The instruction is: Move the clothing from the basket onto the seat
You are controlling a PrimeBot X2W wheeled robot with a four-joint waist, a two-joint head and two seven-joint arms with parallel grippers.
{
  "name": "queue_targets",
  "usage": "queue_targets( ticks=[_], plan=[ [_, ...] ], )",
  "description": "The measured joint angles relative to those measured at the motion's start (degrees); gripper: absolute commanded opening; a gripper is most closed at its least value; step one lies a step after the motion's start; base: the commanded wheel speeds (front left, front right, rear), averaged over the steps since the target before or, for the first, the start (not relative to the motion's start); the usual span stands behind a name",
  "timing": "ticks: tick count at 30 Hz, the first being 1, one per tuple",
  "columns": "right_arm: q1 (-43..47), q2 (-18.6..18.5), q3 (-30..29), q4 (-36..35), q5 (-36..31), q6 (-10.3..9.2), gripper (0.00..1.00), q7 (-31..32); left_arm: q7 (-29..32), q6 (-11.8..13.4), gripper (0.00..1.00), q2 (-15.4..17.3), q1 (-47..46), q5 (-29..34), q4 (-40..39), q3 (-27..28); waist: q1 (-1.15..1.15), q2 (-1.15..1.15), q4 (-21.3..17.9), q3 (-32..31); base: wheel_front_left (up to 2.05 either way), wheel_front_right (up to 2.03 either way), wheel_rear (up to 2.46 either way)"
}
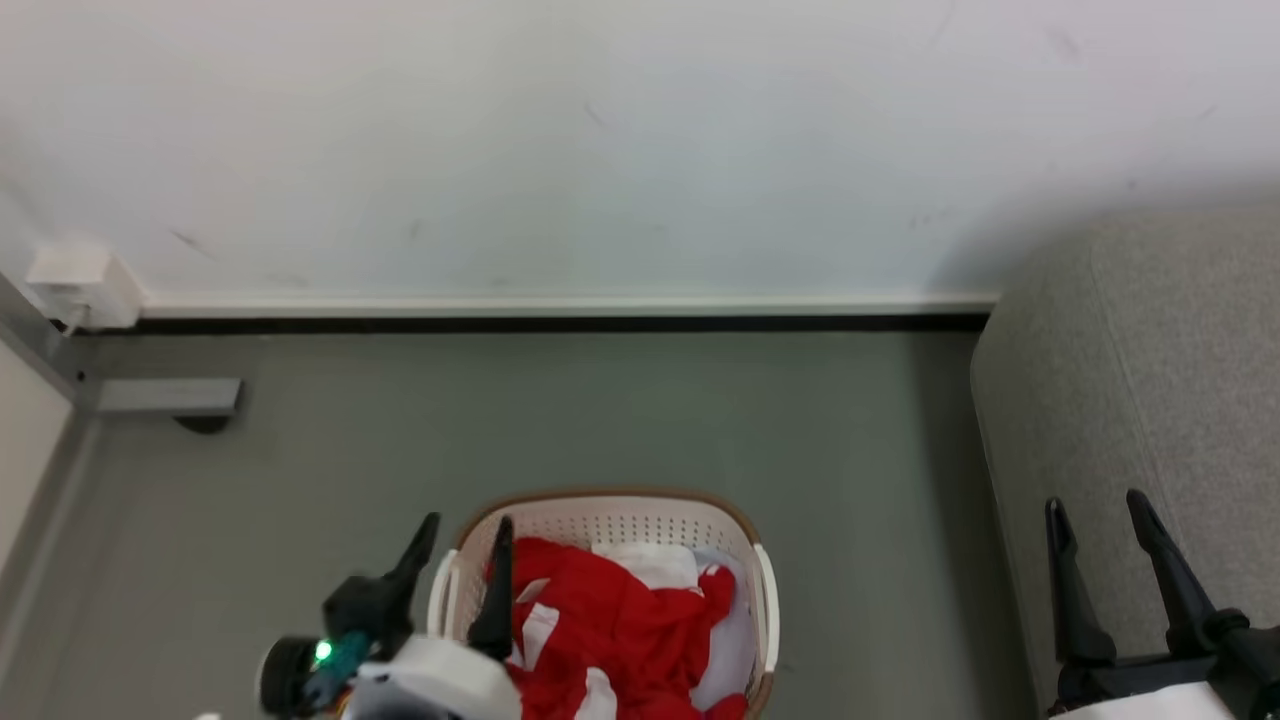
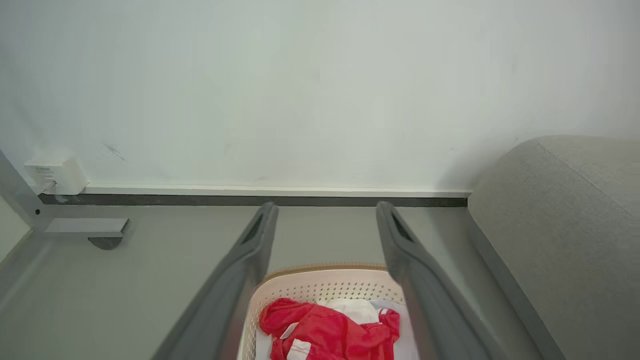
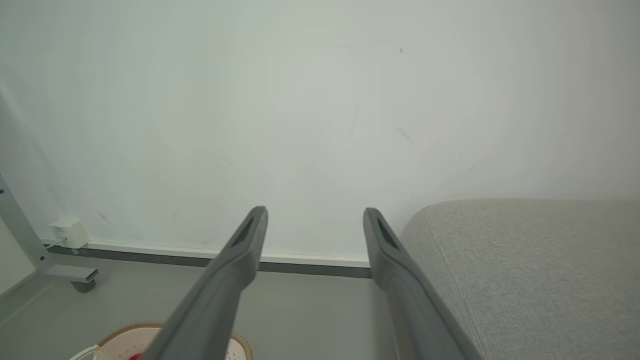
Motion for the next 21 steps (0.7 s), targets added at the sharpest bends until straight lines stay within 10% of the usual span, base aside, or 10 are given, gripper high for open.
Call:
queue_targets(
  ticks=[21],
  plan=[
    [-14.8,0.9,5.4,-4.3,2.2,0.0,1.0,0.0,22.3,4.2,1.0,0.7,-32.1,0.8,34.8,-11.7,0.02,0.0,-9.5,22.9,0.0,0.0,0.0]
  ],
)
